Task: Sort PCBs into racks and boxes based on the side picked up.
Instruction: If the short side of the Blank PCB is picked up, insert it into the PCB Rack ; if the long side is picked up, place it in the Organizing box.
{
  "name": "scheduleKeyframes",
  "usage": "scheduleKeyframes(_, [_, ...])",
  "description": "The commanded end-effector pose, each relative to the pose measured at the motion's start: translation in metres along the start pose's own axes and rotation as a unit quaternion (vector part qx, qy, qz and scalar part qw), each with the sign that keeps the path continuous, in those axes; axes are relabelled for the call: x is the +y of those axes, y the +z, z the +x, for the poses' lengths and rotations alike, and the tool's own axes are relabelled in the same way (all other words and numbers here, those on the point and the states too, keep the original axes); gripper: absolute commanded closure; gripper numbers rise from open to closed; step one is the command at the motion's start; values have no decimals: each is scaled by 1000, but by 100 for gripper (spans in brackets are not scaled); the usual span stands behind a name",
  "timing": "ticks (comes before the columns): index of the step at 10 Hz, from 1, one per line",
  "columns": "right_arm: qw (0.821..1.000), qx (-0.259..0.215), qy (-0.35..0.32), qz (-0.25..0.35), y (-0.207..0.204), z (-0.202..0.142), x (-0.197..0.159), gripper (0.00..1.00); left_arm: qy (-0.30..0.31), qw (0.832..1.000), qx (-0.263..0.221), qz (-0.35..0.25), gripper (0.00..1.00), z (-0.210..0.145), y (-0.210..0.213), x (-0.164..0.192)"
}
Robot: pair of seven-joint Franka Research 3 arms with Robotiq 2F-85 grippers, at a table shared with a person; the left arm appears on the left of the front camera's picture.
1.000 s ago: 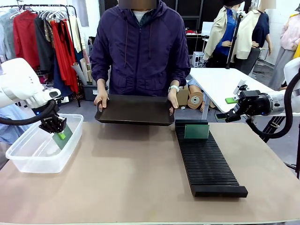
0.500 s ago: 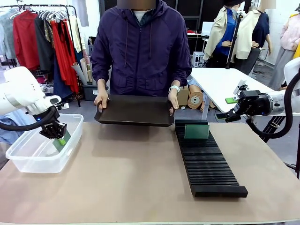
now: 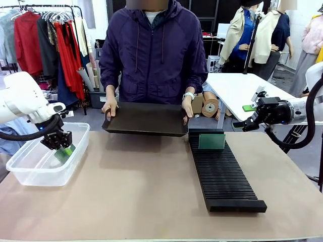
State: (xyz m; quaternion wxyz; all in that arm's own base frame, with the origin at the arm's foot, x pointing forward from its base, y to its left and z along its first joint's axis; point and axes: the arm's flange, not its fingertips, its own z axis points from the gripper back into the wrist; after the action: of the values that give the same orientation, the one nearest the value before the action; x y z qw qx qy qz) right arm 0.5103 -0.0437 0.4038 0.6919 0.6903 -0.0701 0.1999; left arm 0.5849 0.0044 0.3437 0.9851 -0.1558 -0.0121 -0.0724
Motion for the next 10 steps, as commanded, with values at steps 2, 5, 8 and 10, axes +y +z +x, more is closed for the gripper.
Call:
scheduleKeyframes(2, [1000, 1, 10, -5, 0, 1, 1, 0, 12, 999, -13, 41, 0, -6, 23, -8])
scheduleKeyframes(5, [1000, 1, 10, -5, 0, 1, 1, 0, 11, 998, -19, 57, 0, -11, 46, -15])
scheduleKeyframes(8, [1000, 1, 10, -5, 0, 1, 1, 0, 1, 998, -15, 69, 0, -13, 55, -23])
scheduleKeyframes(10, [1000, 1, 10, -5, 0, 1, 1, 0, -6, 997, -14, 72, 0, -16, 62, -26])
